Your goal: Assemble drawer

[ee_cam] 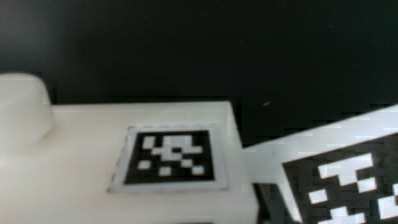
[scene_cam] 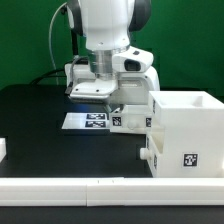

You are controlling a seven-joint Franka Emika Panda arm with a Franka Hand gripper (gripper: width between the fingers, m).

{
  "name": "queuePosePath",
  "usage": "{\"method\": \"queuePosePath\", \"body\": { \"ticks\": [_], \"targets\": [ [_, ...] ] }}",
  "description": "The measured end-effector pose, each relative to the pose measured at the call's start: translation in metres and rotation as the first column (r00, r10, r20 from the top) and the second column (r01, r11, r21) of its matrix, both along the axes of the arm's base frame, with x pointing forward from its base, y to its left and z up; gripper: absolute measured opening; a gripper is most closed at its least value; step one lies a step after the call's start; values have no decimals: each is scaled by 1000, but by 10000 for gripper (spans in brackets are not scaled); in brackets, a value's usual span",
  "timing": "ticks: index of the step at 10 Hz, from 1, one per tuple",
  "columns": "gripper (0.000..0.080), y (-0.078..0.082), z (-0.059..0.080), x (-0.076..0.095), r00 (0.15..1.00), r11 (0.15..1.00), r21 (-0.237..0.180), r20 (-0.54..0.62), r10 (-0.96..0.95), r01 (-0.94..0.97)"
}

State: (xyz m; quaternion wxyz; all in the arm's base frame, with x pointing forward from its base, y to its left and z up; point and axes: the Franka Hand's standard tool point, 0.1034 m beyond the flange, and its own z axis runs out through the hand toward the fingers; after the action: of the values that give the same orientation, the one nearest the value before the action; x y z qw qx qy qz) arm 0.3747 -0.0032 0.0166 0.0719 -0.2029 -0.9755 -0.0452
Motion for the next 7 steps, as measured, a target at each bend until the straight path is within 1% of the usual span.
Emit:
{"method": "queuePosePath", "body": {
  "ticks": [2,3,4,5,6,7],
  "targets": [
    [36,0,0,0,1000,1000,0,0,-1,1],
    [36,-7,0,0,1000,1000,0,-9,-6,6],
    [36,-33,4,5,996,997,11,-40,-79,79],
    [36,-54,8,12,981,981,23,-31,-192,193],
    [36,-66,8,12,959,959,18,-28,-282,283],
    [37,-67,8,12,950,950,14,-15,-313,313]
  ]
}}
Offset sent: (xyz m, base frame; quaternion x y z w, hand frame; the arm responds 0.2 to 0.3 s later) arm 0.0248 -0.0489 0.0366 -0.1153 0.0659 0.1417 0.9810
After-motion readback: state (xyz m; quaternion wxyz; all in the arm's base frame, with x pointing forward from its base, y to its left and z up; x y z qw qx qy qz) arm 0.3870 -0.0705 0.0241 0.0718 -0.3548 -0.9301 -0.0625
